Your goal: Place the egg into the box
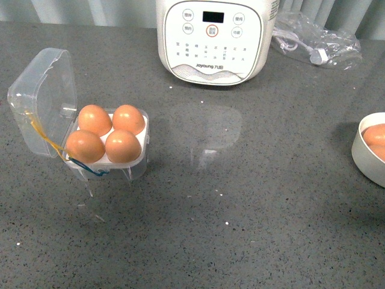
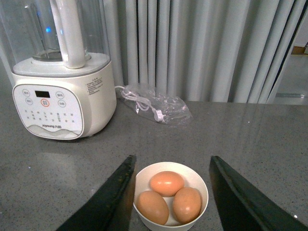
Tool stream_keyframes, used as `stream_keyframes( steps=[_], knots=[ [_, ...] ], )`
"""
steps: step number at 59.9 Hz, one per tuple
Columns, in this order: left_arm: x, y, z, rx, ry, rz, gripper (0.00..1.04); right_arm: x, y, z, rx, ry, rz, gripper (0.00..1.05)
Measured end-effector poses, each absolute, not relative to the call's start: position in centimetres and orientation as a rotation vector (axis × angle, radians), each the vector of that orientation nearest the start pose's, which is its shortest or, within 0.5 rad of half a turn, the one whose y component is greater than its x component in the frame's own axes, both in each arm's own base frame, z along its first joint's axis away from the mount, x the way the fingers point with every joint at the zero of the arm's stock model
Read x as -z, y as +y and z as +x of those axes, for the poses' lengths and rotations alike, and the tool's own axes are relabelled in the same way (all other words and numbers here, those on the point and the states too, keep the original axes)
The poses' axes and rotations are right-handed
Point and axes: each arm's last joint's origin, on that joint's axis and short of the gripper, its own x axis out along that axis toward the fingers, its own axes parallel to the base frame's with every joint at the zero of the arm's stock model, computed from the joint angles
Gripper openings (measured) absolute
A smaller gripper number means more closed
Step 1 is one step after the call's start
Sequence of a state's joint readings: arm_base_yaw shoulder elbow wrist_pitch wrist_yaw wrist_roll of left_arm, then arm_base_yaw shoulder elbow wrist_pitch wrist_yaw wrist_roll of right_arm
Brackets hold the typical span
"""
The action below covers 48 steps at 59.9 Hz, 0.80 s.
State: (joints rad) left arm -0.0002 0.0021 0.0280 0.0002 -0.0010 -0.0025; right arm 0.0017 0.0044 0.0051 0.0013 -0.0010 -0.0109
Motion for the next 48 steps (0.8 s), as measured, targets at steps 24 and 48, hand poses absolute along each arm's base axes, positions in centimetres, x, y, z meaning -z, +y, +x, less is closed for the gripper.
stream_keyframes(
  steps=[24,48],
  knots=[
    [-16.9,0.2,11.8,-0.170,0.331,0.124,0.98,-16.5,0.0,9.8,-0.003,-0.001,-0.010,0.97],
    [-18.1,2.8,18.0,-0.112,0.415,0.149,0.98,-16.5,0.0,9.8,-0.003,-0.002,-0.010,0.97]
  ],
)
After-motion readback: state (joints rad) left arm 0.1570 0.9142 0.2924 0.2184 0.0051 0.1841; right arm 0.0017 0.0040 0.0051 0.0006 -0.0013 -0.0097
